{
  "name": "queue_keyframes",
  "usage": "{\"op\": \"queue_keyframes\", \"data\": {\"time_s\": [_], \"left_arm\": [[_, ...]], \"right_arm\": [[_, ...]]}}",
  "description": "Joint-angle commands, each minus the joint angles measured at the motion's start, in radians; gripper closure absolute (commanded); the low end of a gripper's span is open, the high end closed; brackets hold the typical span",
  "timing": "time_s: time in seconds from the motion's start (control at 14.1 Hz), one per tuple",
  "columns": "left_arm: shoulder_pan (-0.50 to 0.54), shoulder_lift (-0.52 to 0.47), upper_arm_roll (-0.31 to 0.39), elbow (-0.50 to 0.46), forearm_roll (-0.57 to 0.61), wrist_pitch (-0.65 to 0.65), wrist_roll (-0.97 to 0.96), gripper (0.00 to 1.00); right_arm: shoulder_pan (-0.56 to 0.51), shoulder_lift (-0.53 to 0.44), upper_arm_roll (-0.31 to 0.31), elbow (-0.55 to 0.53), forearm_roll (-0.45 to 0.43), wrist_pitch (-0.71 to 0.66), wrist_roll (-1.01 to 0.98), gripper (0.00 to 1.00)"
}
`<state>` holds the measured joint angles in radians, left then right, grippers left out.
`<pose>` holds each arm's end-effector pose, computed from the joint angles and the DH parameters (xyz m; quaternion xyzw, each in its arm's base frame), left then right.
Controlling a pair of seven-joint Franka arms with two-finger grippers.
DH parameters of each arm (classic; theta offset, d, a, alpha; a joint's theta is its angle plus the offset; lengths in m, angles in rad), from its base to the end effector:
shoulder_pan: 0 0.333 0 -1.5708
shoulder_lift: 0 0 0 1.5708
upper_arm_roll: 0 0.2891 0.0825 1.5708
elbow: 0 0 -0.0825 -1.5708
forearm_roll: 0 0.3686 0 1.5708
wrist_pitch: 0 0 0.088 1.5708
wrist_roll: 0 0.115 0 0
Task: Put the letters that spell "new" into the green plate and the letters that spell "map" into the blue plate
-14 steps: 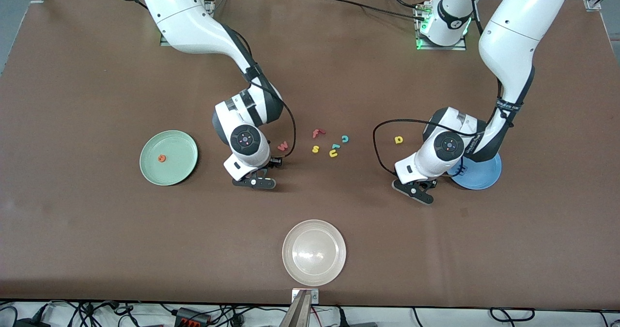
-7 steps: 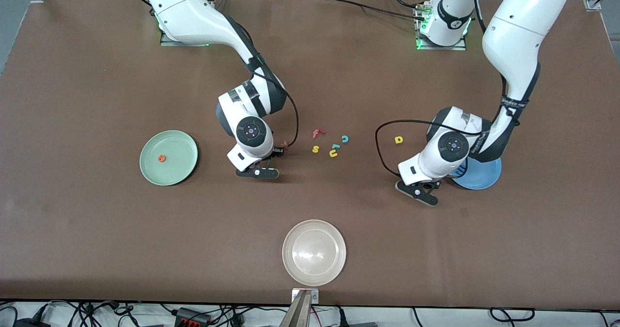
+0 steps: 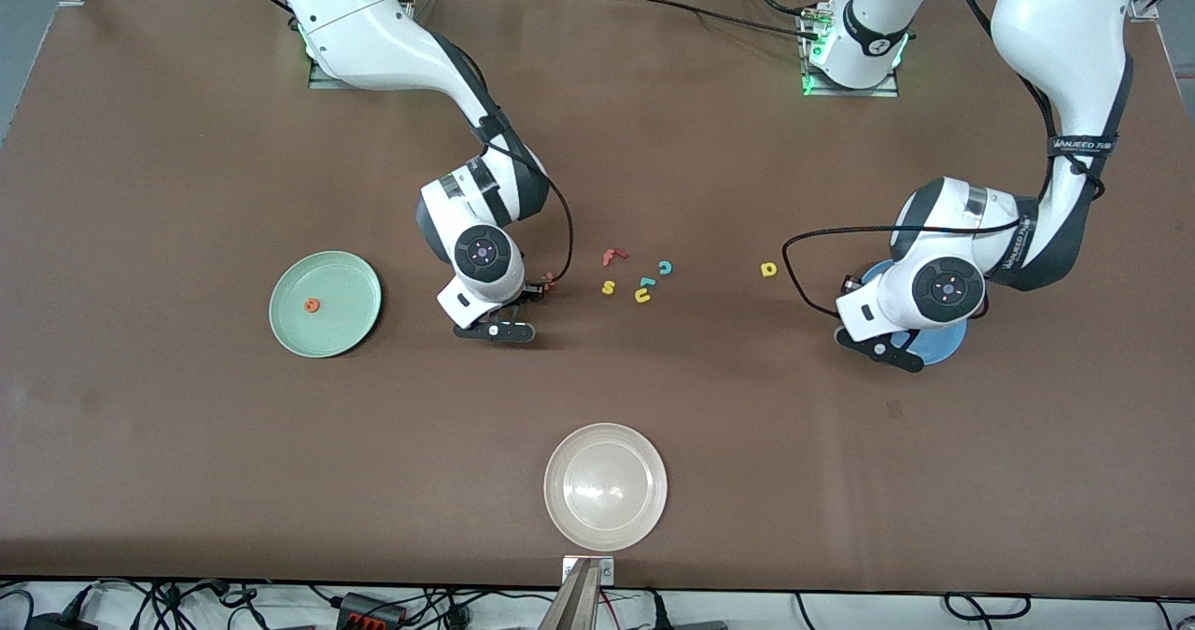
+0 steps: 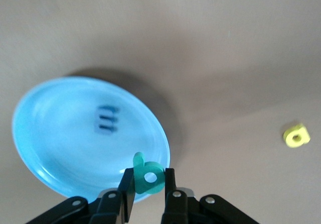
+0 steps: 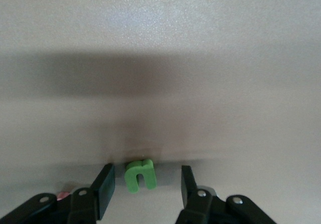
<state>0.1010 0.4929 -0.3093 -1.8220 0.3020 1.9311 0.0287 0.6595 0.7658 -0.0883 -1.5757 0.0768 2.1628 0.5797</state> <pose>0.5722 -0.0918 0.2320 -0.9650 0.1887 0.1681 0.0707 0.5406 0.3580 0.1593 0.9960 -0.0188 -0.0724 0.0490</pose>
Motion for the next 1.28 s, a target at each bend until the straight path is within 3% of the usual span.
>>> {"op": "queue_keyframes", "data": {"time_s": [0.0, 0.14, 0.21, 0.28, 0.36, 0.5, 0.64, 0.78, 0.85, 0.99, 1.21], "left_arm": [[0.072, -0.033, -0.017, -0.115, 0.026, 0.078, 0.007, 0.89], [0.092, -0.039, -0.017, -0.157, 0.026, 0.114, 0.008, 0.84], [0.094, -0.040, -0.017, -0.177, 0.026, 0.140, 0.008, 0.73], [0.103, -0.037, -0.017, -0.178, 0.025, 0.149, 0.005, 0.41], [0.111, -0.037, -0.017, -0.175, 0.025, 0.151, 0.001, 0.00], [0.114, -0.054, -0.025, -0.171, 0.017, 0.135, -0.003, 0.00], [0.114, -0.065, -0.098, -0.181, 0.011, 0.117, -0.051, 0.00], [0.112, -0.062, -0.198, -0.183, 0.009, 0.088, -0.264, 0.00], [0.111, -0.054, -0.258, -0.203, 0.011, 0.098, -0.391, 0.00], [0.083, -0.040, -0.312, -0.218, 0.012, 0.143, -0.512, 0.00], [0.078, -0.039, -0.315, -0.324, 0.012, 0.323, -0.542, 0.00]], "right_arm": [[0.008, -0.016, -0.002, -0.020, 0.008, 0.006, -0.006, 0.44], [0.012, -0.016, -0.002, -0.020, 0.008, 0.003, -0.006, 0.46], [0.014, -0.016, -0.002, -0.021, 0.009, 0.003, -0.006, 0.46], [0.014, -0.016, -0.002, -0.021, 0.008, 0.002, -0.006, 0.48], [0.014, -0.016, -0.002, -0.021, 0.009, 0.002, -0.006, 0.49], [0.014, -0.014, -0.002, -0.021, 0.009, 0.002, -0.004, 0.51], [0.014, -0.010, -0.002, -0.024, 0.011, 0.002, -0.004, 0.52], [0.014, -0.010, -0.002, -0.024, 0.011, 0.002, -0.004, 0.56], [0.012, -0.010, -0.002, -0.023, 0.009, 0.002, -0.006, 0.63], [0.014, -0.010, -0.002, -0.023, 0.011, 0.000, -0.006, 0.76], [0.009, -0.013, -0.002, -0.024, 0.011, -0.005, -0.008, 0.89]]}}
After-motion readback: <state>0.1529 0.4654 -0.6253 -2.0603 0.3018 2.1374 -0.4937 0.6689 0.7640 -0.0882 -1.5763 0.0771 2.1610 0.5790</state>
